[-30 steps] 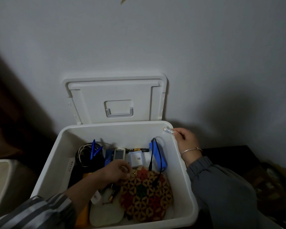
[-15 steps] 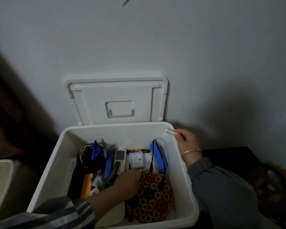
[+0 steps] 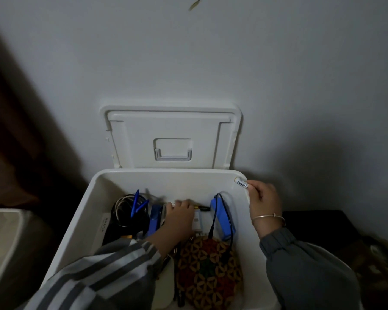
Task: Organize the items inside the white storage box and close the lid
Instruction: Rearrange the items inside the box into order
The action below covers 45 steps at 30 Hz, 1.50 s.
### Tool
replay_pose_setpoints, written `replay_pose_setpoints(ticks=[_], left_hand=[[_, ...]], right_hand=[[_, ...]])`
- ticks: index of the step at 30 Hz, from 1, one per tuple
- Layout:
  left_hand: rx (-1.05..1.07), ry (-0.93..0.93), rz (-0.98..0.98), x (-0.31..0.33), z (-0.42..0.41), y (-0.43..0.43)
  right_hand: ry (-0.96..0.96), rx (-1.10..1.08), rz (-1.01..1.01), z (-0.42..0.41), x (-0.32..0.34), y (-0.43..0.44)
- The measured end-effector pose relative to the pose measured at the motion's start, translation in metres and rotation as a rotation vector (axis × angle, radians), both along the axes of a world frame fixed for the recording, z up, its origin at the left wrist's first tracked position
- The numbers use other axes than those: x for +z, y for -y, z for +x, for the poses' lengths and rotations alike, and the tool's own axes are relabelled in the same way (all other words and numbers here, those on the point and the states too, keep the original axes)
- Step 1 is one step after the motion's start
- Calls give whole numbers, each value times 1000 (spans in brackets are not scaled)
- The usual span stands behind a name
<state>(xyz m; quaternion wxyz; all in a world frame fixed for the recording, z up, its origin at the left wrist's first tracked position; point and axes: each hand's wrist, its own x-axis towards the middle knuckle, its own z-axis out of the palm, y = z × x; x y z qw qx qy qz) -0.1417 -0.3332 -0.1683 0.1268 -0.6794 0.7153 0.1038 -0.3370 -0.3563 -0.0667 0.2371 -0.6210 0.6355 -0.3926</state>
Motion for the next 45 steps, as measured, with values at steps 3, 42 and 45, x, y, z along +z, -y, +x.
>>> replay_pose_setpoints(ticks=[3, 42, 45], left_hand=[[-69, 26, -98, -4, 2, 2], [-146, -39, 415, 7, 7, -2], [-141, -105, 443, 6, 14, -2]], right_hand=[[-22, 9, -41, 2, 1, -2], [-60, 27, -127, 4, -2, -3], [-54, 23, -118, 4, -2, -3]])
